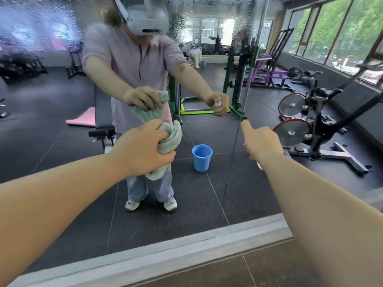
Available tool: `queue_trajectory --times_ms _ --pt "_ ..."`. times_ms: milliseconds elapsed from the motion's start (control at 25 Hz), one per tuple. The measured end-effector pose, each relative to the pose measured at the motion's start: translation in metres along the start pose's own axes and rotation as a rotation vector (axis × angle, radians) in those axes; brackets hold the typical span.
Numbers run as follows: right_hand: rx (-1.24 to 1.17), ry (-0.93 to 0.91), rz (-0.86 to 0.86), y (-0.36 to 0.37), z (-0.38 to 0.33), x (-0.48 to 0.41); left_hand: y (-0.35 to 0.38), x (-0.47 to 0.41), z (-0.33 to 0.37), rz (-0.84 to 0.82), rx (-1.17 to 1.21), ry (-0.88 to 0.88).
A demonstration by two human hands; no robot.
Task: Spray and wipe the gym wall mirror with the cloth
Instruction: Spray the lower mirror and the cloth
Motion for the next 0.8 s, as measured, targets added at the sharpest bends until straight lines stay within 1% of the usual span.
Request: queue_trajectory --times_ms 160,320,400,600,720,800 --pt "0.015 -0.103 -0.014 0.005 -0.038 0.011 -0.021 0.019 -0.020 0.019 -0.028 -0.100" --pt "0.137 -0.234 -0.049 0.033 -0.090 0.038 -0.045 0.052 -0.053 0.035 -0.007 -0.205" --pt "0.206 -0.303 -0.103 0.064 -0.115 0.066 -0.063 0.083 -0.078 0.054 -0.027 -0.265" --pt "0.237 -0.438 -0.287 0.161 -0.172 0.167 -0.111 0.191 -0.148 0.070 -0.064 -0.390" --pt "0.272 -0.554 -0.296 0.224 -0.211 0.249 -0.146 0.280 -0.203 0.063 -0.080 -0.467" --pt "0.308 -0.552 -0.319 0.268 -0.229 0.302 -0.171 0.338 -0.243 0.058 -0.073 -0.515"
Point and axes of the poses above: each hand's wrist, its own x-axis away from the middle knuckle, its own y-axis out of the palm, z = x × y, the point moved 9 cm from there along -x, towards the middle knuckle, and after that the axes turned 10 degrees about y, right-handed, at the moved point
